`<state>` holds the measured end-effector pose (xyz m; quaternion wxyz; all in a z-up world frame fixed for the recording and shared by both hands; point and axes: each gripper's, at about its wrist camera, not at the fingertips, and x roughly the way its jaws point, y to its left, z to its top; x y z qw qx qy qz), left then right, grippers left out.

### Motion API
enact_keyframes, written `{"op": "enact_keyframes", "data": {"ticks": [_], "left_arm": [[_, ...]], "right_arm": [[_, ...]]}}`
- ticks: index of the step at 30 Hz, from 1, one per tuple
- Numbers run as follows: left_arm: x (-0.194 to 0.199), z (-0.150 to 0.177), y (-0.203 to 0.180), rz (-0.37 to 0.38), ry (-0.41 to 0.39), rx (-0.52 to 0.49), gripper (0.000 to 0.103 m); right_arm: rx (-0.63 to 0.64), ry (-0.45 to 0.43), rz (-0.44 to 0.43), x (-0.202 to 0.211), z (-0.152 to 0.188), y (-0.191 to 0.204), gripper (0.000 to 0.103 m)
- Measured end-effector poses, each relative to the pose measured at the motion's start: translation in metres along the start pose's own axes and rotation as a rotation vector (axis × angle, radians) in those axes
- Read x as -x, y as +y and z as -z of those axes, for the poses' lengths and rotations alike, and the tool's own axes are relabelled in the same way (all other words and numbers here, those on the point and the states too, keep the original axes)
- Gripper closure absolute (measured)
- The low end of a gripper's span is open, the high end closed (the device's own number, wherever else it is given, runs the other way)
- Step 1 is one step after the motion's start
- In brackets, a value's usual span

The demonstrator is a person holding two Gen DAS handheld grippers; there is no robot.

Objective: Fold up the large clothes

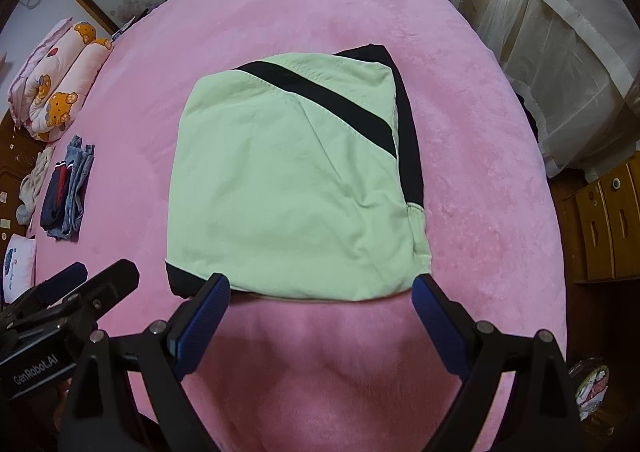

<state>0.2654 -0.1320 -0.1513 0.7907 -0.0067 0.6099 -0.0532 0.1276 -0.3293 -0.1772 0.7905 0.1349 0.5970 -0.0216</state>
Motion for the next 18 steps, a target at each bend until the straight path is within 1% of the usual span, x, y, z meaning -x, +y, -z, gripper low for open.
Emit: {"op": "enact_keyframes", "data": {"ticks": [4,6,8,9,12,14,17,18], "left_arm": [[-0.008,-0.004,-0.003,-0.014,0.009,-0.002,0.005],[-0.017,-0.006,-0.004,-0.018,0.025,0.003,0.005],[-0.031,-0.009,-0.001,-0.02,0.059,0.024,0.005],[-0.042,-0.012,0.002,-0.015,0.088,0.04,0.005],[-0.07,-0.018,0.012,-0.011,0.137,0.061,0.005],[-0.084,-0.023,0.018,-0.02,0.151,0.061,0.006],[-0.103,-0.03,0.031,-0.047,0.157,0.063,0.006],[-0.109,-0.033,0.036,-0.044,0.159,0.063,0.006]], "right_arm": [[0.0,0.007,-0.003,-0.006,-0.003,-0.002,0.01],[-0.002,0.014,-0.005,-0.01,-0.004,-0.005,0.01],[0.002,0.02,-0.004,-0.018,-0.007,-0.01,0.01],[0.004,0.026,-0.007,-0.023,-0.008,-0.014,0.01],[-0.013,0.034,-0.018,-0.039,-0.015,-0.033,0.01],[-0.053,0.046,-0.056,-0.054,-0.021,-0.052,0.01],[-0.119,0.092,-0.119,-0.081,-0.031,-0.083,0.01],[-0.127,0.099,-0.131,-0.088,-0.034,-0.091,0.01]]}}
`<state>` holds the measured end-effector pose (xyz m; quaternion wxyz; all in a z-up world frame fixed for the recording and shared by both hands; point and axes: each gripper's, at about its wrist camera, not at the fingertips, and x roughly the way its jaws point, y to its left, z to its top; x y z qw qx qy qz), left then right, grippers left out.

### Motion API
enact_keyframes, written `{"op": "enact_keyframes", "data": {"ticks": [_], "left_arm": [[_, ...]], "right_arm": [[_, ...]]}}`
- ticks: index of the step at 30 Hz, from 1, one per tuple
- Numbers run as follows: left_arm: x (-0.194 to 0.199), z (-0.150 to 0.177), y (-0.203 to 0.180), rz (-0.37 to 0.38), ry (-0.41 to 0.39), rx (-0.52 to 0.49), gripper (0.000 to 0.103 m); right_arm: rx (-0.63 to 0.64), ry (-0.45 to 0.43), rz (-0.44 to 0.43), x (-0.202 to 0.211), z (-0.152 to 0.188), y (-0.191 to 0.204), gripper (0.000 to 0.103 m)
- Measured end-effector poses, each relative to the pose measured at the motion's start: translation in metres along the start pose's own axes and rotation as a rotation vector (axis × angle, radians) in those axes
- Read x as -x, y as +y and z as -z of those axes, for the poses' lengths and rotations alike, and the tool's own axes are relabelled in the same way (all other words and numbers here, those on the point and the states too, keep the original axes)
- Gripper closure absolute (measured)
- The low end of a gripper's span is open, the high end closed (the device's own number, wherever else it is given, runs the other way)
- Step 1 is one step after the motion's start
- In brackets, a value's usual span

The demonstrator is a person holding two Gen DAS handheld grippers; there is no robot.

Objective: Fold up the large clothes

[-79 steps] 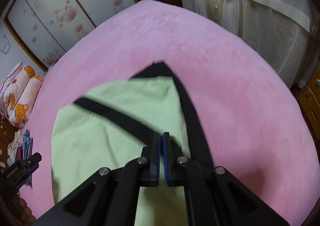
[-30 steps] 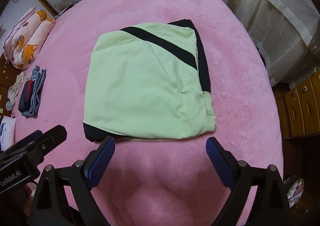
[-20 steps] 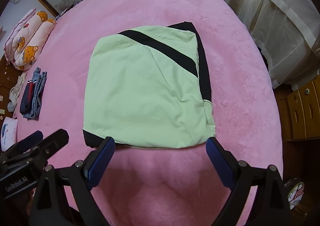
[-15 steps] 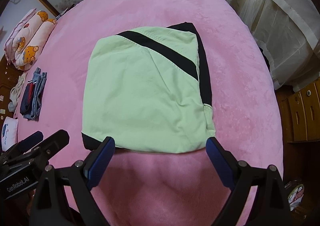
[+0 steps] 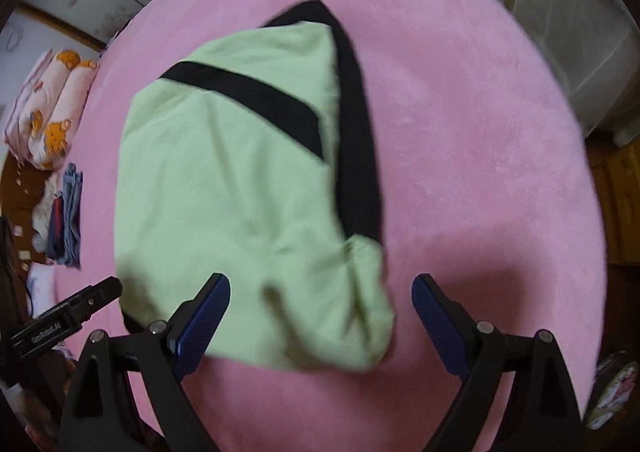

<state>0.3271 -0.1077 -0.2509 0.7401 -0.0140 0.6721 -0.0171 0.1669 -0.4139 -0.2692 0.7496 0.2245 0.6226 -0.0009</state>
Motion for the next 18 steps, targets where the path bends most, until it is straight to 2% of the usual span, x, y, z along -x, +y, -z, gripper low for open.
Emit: {"op": "enact_keyframes", "data": {"ticks": [2,7,11,15,18], "left_arm": [[-0.009,-0.006,0.008,0.03,0.009,0.008,0.006],[-0.035,-0.018,0.024,0.156,0.064,0.052,0.006],[-0.049,-0.028,0.034,0.272,0.048,0.074,0.006],[-0.06,-0.038,0.036,0.335,0.039,0.084,0.009],[-0.065,-0.045,0.036,0.329,0.03,0.08,0.009]], "right_arm": [[-0.017,0.017,-0.042,-0.012,-0.01,-0.017,0.01],[-0.053,0.062,-0.264,-0.038,-0.031,-0.047,0.009],[-0.037,0.051,-0.398,-0.05,-0.049,-0.053,0.009],[-0.07,0.03,-0.506,-0.059,-0.063,-0.056,0.009],[-0.054,0.037,-0.533,-0.063,-0.072,-0.047,0.009]]}}
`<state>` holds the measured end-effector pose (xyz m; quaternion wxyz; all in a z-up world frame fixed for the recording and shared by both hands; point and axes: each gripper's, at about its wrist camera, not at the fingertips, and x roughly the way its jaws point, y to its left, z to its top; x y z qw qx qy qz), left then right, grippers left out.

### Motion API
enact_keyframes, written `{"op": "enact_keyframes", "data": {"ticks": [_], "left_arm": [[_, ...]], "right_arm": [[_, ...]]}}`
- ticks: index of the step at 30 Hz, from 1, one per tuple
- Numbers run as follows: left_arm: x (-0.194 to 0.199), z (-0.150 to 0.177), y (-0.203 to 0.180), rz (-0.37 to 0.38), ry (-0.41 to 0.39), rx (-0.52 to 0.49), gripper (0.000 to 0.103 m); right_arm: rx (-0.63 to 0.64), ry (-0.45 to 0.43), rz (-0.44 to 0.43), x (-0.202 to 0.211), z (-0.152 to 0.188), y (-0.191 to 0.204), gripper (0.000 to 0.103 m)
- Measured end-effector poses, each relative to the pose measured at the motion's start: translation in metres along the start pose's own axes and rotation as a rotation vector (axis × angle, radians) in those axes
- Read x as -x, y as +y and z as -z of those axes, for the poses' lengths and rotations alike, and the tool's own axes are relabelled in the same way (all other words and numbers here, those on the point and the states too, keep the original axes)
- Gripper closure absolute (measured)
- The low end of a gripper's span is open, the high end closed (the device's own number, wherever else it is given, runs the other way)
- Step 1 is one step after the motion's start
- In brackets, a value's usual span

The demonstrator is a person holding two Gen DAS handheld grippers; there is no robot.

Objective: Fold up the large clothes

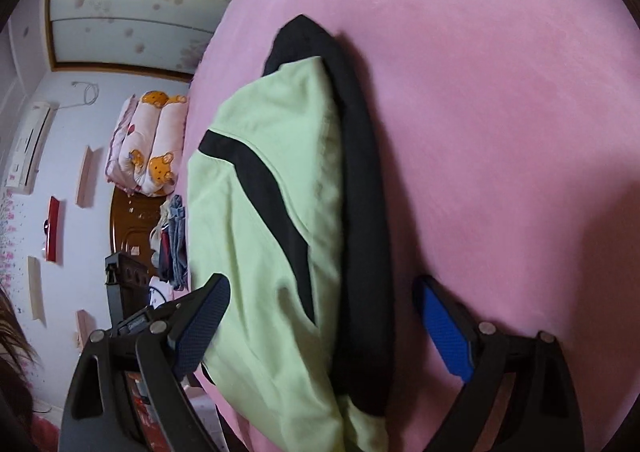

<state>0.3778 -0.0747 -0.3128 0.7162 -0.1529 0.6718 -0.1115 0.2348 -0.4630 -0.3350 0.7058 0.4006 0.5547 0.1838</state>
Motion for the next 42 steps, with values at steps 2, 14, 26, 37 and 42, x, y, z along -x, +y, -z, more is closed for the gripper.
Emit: {"op": "enact_keyframes", "data": {"ticks": [2,14,26,37,42], "left_arm": [[-0.002,0.0,0.0,0.004,-0.007,-0.001,0.009],[0.023,0.014,0.04,0.131,-0.043,0.133,0.054],[0.073,0.03,0.011,0.066,-0.062,-0.032,0.077],[0.152,0.066,0.081,0.044,-0.065,0.023,0.078],[0.203,0.072,0.157,0.006,-0.066,0.02,0.078]], "right_arm": [[0.027,0.017,0.007,-0.008,-0.005,0.006,0.009],[0.088,0.047,-0.001,-0.043,-0.01,0.038,0.07],[0.134,-0.063,-0.06,0.003,0.026,0.08,0.091],[0.286,0.031,-0.017,-0.021,0.076,0.185,0.091],[0.327,0.056,-0.011,-0.071,0.107,0.245,0.091]]}}
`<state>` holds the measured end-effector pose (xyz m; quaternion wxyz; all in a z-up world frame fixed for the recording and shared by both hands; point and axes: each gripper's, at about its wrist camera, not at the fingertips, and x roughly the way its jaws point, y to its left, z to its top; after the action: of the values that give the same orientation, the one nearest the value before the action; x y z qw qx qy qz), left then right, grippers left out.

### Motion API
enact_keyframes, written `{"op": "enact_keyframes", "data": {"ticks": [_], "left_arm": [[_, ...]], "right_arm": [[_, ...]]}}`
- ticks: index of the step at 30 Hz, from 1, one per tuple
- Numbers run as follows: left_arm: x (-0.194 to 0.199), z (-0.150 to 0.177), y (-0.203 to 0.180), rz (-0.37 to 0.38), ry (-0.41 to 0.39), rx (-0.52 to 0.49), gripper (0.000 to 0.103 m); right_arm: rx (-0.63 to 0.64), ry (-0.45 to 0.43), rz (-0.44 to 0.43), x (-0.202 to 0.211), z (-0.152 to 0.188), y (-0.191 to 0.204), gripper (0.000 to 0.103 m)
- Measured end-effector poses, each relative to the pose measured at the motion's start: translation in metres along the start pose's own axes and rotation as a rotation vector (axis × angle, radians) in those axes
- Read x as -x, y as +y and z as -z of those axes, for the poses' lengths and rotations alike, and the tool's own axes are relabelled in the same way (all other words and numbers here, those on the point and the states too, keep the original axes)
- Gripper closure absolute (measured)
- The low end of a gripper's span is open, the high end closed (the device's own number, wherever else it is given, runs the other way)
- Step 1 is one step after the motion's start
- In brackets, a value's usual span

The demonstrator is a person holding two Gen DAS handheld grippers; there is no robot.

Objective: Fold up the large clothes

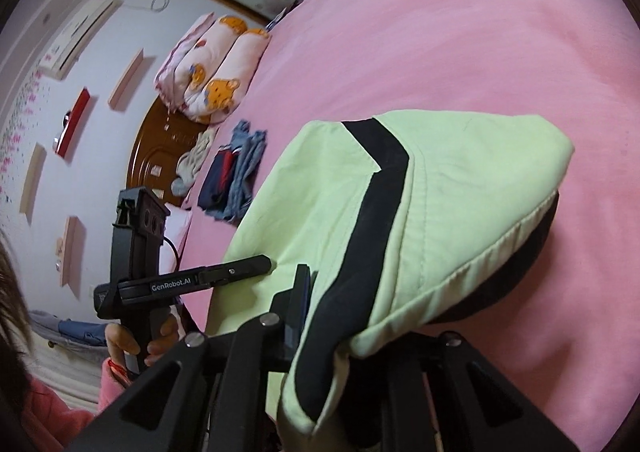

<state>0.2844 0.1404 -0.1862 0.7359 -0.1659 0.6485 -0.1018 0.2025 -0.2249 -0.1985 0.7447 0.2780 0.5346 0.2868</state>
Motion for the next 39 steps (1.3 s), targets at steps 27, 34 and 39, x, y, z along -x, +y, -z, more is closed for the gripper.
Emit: {"op": "enact_keyframes", "data": {"ticks": [27,34,39], "left_arm": [[0.283,-0.244,0.381,-0.157,-0.421,-0.033,0.079],[0.184,-0.275,0.462,-0.224,-0.387,0.021,0.078],[0.145,-0.273,0.509,-0.167,-0.38,0.037,0.064]], "right_arm": [[0.375,-0.183,-0.279,-0.347,-0.153,0.379,0.092],[0.292,-0.164,-0.147,-0.471,-0.179,0.346,0.091],[0.192,-0.144,-0.063,-0.505,-0.173,0.299,0.086]]}}
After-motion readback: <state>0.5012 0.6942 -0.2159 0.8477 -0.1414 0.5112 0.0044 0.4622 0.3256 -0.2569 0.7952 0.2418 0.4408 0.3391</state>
